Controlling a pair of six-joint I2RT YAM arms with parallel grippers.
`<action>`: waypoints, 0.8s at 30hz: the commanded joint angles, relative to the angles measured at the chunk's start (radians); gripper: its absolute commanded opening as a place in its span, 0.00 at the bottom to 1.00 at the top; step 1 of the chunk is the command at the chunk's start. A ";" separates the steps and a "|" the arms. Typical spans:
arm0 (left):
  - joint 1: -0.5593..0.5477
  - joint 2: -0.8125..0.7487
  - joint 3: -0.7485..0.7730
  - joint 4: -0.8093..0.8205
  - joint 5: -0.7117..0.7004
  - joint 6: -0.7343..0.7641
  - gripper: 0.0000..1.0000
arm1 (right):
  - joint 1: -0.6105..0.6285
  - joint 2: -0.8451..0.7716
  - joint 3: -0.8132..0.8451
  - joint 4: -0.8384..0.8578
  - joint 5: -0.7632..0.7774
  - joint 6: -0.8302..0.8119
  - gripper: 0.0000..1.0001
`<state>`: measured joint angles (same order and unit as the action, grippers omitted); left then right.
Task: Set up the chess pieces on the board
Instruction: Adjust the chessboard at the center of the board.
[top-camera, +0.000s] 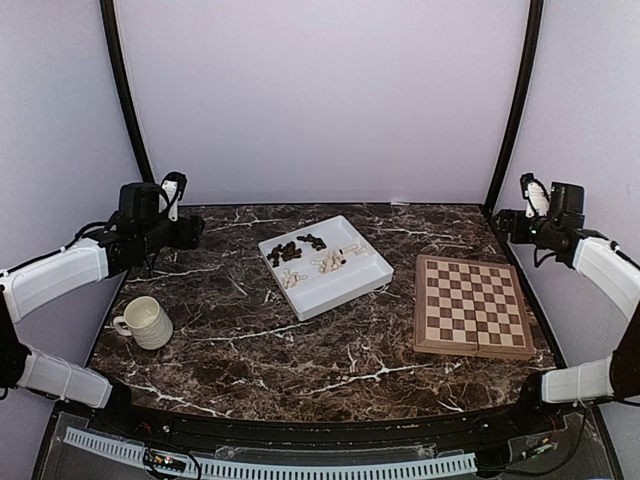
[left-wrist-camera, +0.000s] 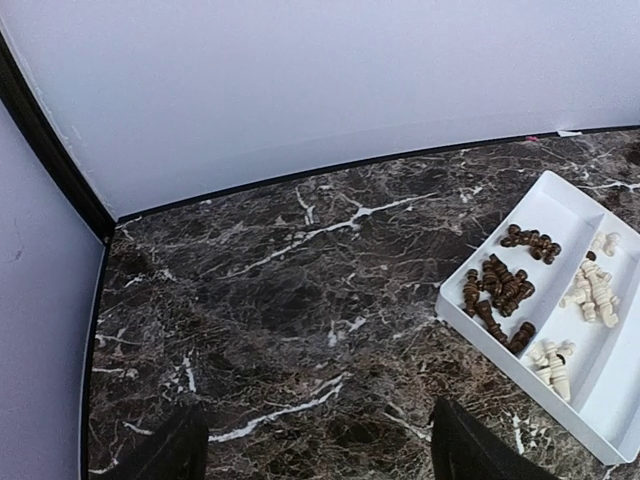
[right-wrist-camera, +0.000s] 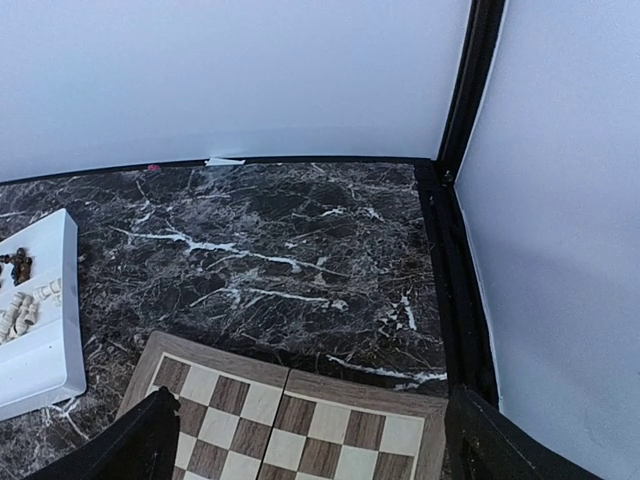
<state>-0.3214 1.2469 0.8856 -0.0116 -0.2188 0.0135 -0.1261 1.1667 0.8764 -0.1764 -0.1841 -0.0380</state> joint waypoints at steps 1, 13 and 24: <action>0.032 -0.061 -0.045 0.095 0.218 -0.009 0.79 | -0.035 -0.044 -0.070 0.166 -0.042 0.008 0.95; -0.018 -0.020 -0.028 0.101 0.536 -0.028 0.72 | -0.064 -0.003 -0.028 -0.054 -0.205 -0.252 0.90; -0.237 0.105 0.040 -0.020 0.575 0.019 0.73 | -0.065 0.168 0.040 -0.258 -0.039 -0.284 0.97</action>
<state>-0.4957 1.3327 0.8864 0.0307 0.3298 0.0032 -0.1818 1.2819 0.8772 -0.3489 -0.3092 -0.3187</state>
